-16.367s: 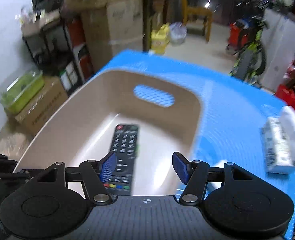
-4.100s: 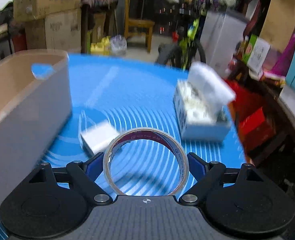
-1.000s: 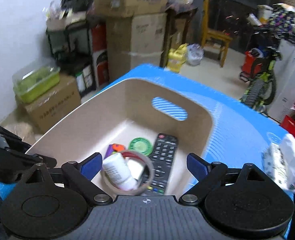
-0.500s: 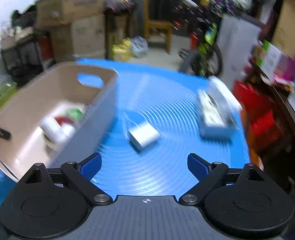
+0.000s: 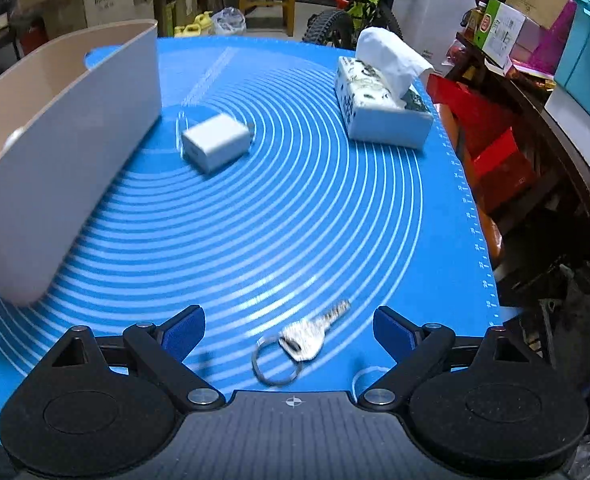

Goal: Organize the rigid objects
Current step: 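Move the right tool back over the mat toward the keys, then close the right tool on the silver keys, then carry the keys into the bin and open the right tool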

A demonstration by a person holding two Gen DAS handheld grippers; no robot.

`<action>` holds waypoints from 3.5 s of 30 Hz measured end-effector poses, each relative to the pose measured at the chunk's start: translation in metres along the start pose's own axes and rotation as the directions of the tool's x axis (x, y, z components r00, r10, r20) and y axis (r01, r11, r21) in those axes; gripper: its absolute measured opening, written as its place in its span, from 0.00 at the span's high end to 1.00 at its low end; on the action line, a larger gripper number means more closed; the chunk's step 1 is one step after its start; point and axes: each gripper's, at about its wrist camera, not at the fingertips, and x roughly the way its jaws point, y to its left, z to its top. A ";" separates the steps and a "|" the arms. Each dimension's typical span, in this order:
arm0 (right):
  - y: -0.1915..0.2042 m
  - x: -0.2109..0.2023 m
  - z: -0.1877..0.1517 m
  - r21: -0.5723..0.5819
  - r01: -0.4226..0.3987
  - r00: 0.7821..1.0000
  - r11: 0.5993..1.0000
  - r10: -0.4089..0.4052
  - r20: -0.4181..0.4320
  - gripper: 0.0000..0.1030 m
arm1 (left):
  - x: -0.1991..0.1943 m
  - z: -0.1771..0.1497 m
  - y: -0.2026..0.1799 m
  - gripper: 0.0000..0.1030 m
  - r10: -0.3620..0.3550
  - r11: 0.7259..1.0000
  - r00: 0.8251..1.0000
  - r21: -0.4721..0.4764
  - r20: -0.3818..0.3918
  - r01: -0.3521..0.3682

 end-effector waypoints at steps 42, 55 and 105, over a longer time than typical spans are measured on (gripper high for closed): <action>0.020 0.006 -0.015 -0.265 0.166 0.985 0.950 -0.146 0.092 0.54 | 0.002 0.000 -0.002 0.93 0.006 1.000 1.000 0.004 -0.007 -0.006; 0.019 0.005 -0.019 -0.232 0.066 0.997 0.970 -0.053 0.064 0.86 | 0.002 0.000 -0.002 0.93 0.007 1.000 1.000 0.004 -0.007 -0.007; 0.208 0.038 0.193 -0.444 -0.117 0.969 0.888 0.200 0.144 0.87 | 0.002 0.000 -0.003 0.93 0.011 1.000 1.000 0.009 -0.007 -0.011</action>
